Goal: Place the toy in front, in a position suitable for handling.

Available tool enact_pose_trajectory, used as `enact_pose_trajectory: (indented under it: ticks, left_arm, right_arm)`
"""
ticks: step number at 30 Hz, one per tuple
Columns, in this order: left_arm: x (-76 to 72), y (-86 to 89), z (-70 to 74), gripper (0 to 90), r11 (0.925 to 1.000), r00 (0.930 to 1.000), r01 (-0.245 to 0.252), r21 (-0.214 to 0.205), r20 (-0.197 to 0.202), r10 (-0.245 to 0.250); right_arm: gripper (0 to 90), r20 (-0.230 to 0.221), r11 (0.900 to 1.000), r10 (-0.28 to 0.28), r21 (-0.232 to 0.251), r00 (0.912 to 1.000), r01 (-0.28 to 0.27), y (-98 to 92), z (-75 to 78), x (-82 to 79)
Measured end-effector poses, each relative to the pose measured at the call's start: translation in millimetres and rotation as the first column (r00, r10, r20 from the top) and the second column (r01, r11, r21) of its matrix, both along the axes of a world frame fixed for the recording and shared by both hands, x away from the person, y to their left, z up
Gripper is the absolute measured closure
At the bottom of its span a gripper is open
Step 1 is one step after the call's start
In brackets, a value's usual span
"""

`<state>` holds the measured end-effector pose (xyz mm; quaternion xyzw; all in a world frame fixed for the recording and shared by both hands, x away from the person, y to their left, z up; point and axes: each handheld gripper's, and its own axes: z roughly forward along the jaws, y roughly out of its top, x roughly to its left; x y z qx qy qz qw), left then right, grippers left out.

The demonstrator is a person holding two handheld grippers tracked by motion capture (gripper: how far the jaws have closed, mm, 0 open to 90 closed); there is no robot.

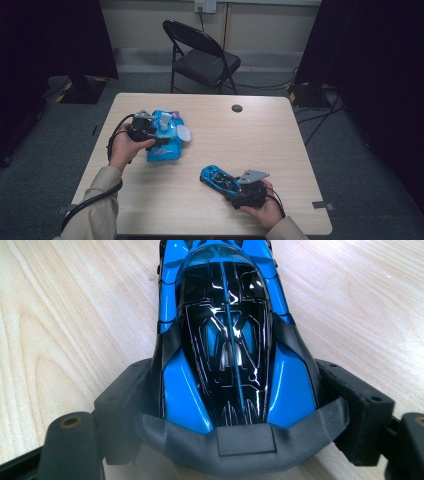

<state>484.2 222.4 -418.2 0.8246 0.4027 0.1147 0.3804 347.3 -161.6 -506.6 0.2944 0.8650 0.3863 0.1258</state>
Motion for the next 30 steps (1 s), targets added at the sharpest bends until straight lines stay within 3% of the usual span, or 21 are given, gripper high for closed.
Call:
enact_pose_trajectory:
  ticks: [5, 13, 19, 22, 25, 30]
  left_arm:
    - [9.1, -2.9, 1.3, 22.4, 0.9997, 0.9999, -0.015, 0.018, -0.001, 0.015]
    - [20.9, -7.2, 3.1, 36.5, 0.9966, 0.9973, -0.068, 0.047, 0.03, 0.067]
    - [26.9, -7.1, 3.5, 56.9, 0.9952, 0.9967, -0.078, 0.059, 0.026, 0.076]
    - [29.3, -7.0, 5.7, 71.7, 0.9943, 0.9967, -0.08, 0.071, 0.017, 0.079]
    - [31.7, -7.2, 10.0, 85.8, 0.9954, 0.9971, -0.077, 0.057, -0.001, 0.077]
    - [32.2, -7.6, 19.1, 89.7, 0.9935, 0.9936, -0.106, 0.043, -0.035, 0.107]
  right_arm:
    - [21.9, 0.0, 1.0, 0.0, 0.0, 1.0, 0.0, 0.0, 0.0, 0.0]
    - [21.9, 0.0, 1.0, 0.0, 0.0, 1.0, 0.0, 0.0, 0.0, 0.0]
    - [22.0, 0.0, 1.0, 0.0, 0.0, 1.0, 0.0, -0.2, 0.0, -0.1]
    - [21.9, 0.0, 1.0, 0.0, 0.0, 1.0, 0.0, -0.2, 0.0, -0.1]
    - [21.9, -0.001, 1.0, 0.0, 0.001, 1.0, 0.0, -0.2, 0.0, -0.1]
    - [22.0, 0.0, 1.0, 0.0, 0.001, 1.0, 0.0, -0.3, 0.0, -0.1]
